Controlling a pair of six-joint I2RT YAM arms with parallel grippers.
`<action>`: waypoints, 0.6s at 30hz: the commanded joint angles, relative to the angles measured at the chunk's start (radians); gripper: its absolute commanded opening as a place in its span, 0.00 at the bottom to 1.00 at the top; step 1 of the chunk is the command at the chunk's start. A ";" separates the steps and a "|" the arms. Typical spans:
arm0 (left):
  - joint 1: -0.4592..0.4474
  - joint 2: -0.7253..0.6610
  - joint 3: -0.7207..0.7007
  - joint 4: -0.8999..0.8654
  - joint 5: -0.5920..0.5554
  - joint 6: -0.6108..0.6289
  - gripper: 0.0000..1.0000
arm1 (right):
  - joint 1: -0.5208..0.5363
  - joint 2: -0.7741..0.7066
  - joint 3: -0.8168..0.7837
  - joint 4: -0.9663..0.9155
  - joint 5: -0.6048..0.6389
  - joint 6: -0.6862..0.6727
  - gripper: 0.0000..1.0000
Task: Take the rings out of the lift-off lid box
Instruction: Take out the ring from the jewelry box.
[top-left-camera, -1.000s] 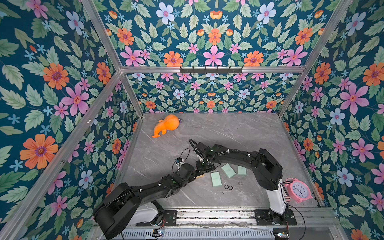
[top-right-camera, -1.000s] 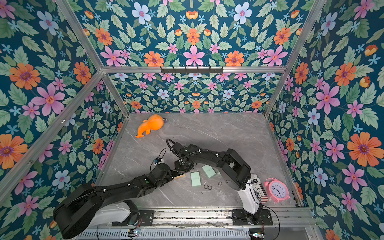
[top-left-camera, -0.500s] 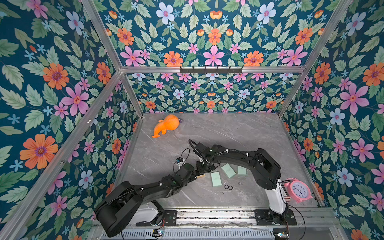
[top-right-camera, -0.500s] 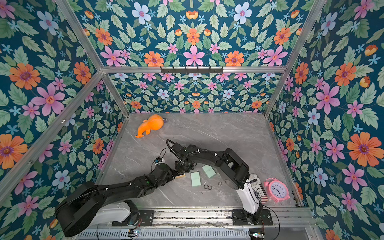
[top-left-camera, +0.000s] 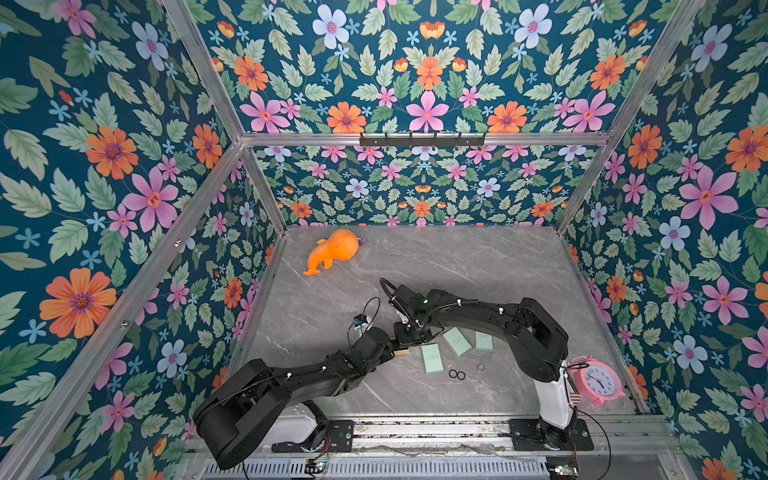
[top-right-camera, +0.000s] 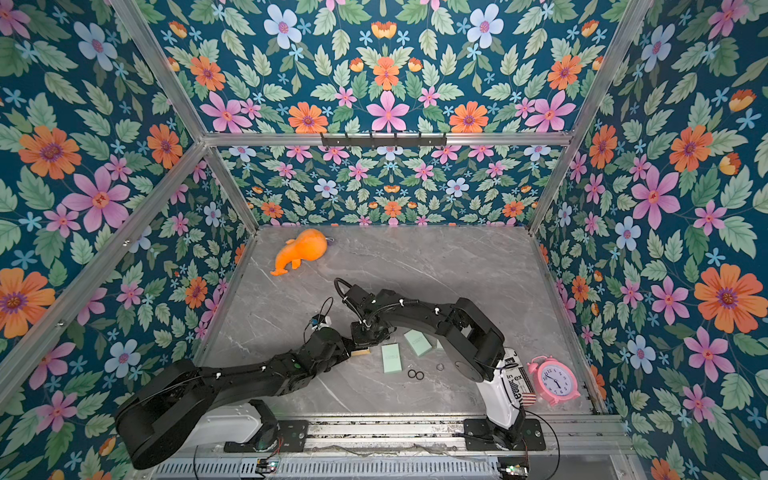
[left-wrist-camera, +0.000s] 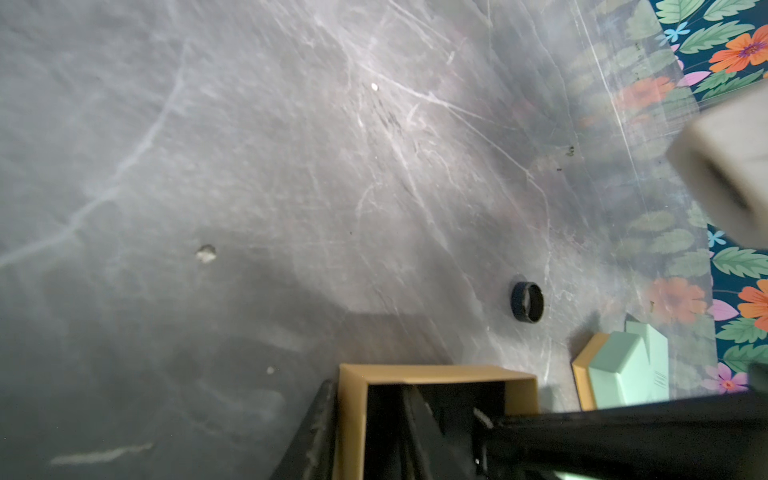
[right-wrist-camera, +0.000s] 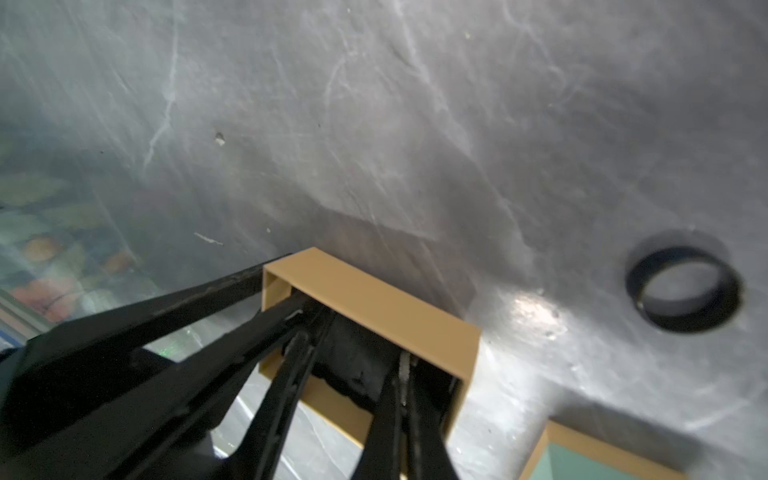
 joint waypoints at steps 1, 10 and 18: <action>-0.003 0.017 -0.015 -0.178 0.038 0.003 0.29 | -0.008 -0.027 -0.032 0.080 -0.056 0.026 0.05; -0.007 0.038 -0.023 -0.167 0.034 0.006 0.29 | -0.049 -0.079 -0.124 0.199 -0.146 0.066 0.03; -0.010 0.068 -0.024 -0.150 0.039 0.012 0.29 | -0.079 -0.099 -0.184 0.287 -0.215 0.105 0.02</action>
